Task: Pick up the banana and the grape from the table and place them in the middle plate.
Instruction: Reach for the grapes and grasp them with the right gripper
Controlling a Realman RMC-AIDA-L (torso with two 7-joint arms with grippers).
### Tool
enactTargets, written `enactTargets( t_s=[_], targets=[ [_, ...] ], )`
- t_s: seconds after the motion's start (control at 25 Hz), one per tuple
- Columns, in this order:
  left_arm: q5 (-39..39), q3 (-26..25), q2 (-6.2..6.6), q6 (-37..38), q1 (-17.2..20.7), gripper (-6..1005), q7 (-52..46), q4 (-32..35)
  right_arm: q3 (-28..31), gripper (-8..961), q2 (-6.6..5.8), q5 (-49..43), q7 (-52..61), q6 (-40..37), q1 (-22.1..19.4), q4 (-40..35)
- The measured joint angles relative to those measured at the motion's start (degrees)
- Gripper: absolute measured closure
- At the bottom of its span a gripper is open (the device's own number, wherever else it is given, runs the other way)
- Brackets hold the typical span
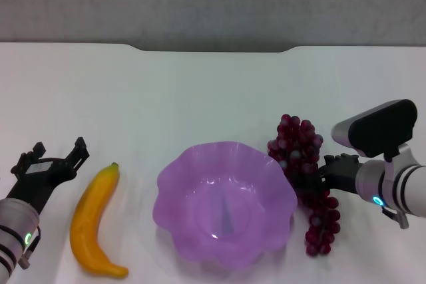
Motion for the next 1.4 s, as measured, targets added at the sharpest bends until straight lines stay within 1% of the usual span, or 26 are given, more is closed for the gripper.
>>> enactTargets(
  t_s=[0.2, 0.44, 0.56, 0.96, 1.2, 1.4],
  targets=[
    [0.0, 0.1, -0.02, 0.0, 0.0, 116, 0.0, 0.0, -2.9, 124, -0.01, 0.5, 0.2, -3.7, 1.1, -2.0],
    [0.0, 0.1, -0.07, 0.1, 0.1, 116, 0.0, -0.1, -4.6, 140, 0.09, 0.8, 0.2, -5.3, 2.2, -3.4],
    [0.0, 0.1, -0.08, 0.1, 0.1, 117, 0.0, -0.1, -5.0, 197, 0.22, 0.9, 0.2, -5.6, 2.4, -3.9],
    [0.0, 0.1, -0.09, 0.0, 0.1, 117, 0.0, -0.1, -9.8, 195, 0.25, 5.1, 0.2, -9.1, 4.6, -7.6],
    [0.0, 0.1, -0.09, 0.0, 0.0, 116, 0.0, -0.1, -10.0, 199, 0.26, 5.2, 0.2, -9.7, 4.7, -8.2],
    [0.0, 0.1, -0.09, 0.0, 0.1, 116, 0.0, -0.1, -11.4, 260, 0.34, 7.5, 0.5, -12.7, 3.9, -8.3]
  ],
)
